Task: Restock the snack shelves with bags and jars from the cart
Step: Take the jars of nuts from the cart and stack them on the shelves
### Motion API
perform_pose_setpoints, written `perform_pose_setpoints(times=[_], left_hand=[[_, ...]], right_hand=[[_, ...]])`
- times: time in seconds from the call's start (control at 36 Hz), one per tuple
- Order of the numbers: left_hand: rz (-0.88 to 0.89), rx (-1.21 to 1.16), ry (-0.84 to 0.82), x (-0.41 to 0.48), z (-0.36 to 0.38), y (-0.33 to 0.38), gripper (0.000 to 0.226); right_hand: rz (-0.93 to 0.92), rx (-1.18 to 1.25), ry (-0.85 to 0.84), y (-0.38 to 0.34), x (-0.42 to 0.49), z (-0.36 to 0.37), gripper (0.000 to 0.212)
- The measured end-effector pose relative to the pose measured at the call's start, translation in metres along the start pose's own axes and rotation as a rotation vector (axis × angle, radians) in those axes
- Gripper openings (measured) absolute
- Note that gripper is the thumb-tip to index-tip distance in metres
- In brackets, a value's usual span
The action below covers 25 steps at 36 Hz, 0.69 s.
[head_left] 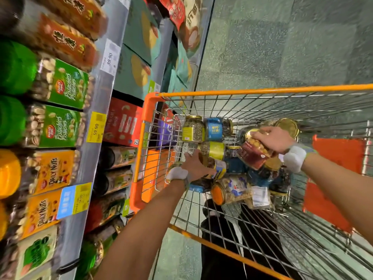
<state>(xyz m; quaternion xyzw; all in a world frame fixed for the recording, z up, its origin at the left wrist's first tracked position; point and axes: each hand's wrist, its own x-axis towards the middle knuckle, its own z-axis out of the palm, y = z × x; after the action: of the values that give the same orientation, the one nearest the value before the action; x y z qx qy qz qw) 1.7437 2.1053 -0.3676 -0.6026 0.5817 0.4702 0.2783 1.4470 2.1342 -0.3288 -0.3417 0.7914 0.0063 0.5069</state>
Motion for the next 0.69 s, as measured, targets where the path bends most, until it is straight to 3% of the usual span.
perform_pose_setpoints(times=[0.08,0.19,0.22,0.31,0.33,0.44,0.53,0.69], left_hand=[[0.012,-0.126,0.001,0.008,-0.003,-0.005,0.107],[0.117,-0.164,-0.004,-0.014,-0.024,0.012,0.067],[0.131,-0.173,-0.025,-0.025,-0.031,0.020,0.072],[0.104,-0.288,-0.156,-0.051,-0.050,0.034,0.123],[0.107,-0.287,-0.159,-0.063,-0.059,0.039,0.128],[0.205,-0.216,-0.052,-0.112,-0.082,0.054,0.124],[0.272,-0.244,0.026,-0.153,-0.101,0.055,0.115],[0.342,-0.570,0.186,-0.236,-0.133,0.047,0.093]], right_hand=[[0.004,0.017,-0.048,-0.005,-0.010,-0.003,0.072],[-0.038,-0.043,-0.084,-0.020,-0.027,-0.005,0.065],[-0.060,-0.074,-0.080,-0.025,-0.034,-0.008,0.066],[-0.129,-0.125,-0.082,-0.045,-0.054,-0.018,0.070],[-0.151,-0.112,-0.066,-0.053,-0.064,-0.025,0.067],[-0.235,-0.090,-0.019,-0.084,-0.104,-0.052,0.050],[-0.342,-0.050,0.014,-0.113,-0.144,-0.075,0.049],[-0.564,-0.115,0.088,-0.175,-0.222,-0.112,0.050]])
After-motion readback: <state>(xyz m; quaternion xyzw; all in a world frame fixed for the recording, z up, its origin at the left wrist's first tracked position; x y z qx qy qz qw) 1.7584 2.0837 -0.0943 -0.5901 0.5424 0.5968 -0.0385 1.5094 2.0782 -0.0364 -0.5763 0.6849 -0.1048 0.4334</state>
